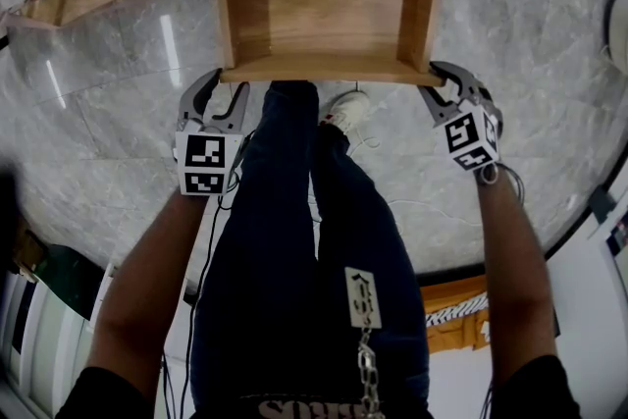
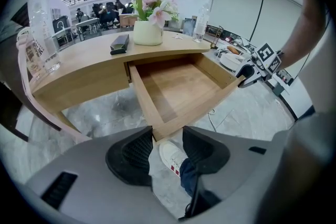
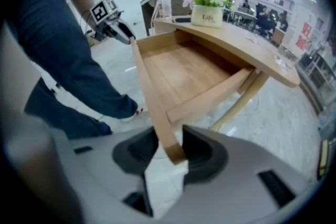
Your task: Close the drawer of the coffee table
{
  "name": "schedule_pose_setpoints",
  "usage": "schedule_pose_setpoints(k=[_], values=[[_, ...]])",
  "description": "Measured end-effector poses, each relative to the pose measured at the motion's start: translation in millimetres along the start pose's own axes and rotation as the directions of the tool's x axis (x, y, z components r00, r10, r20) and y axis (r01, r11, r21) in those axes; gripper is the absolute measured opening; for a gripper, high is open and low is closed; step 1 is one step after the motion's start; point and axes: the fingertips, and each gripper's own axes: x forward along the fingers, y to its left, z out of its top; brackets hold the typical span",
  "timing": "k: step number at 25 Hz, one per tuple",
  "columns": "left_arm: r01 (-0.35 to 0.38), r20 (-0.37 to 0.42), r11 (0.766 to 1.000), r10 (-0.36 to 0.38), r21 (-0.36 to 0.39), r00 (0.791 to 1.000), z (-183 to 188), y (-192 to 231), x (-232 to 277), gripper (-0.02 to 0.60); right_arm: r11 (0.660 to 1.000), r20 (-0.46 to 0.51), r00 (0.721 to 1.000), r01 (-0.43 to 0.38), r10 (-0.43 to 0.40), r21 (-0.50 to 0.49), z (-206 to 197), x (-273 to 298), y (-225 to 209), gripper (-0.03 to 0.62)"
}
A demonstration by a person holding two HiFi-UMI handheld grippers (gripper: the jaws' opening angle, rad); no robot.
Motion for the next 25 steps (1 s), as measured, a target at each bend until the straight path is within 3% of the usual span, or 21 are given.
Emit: schedule_pose_setpoints(k=[10,25], values=[[0.039,-0.028,0.999,-0.039,0.009,0.999,6.6,2.4,2.7,0.196,1.0,-0.035,0.999,-0.017,0.018,0.014,3.4,-0.3,-6.4,0.158],[0.047,0.023,0.999,-0.048,0.022,0.999,78.9,49.6,36.4,0.195,0.999,-0.017,0.999,0.031,-0.031,0.013,46.1,11.6,-86.2,0.163]])
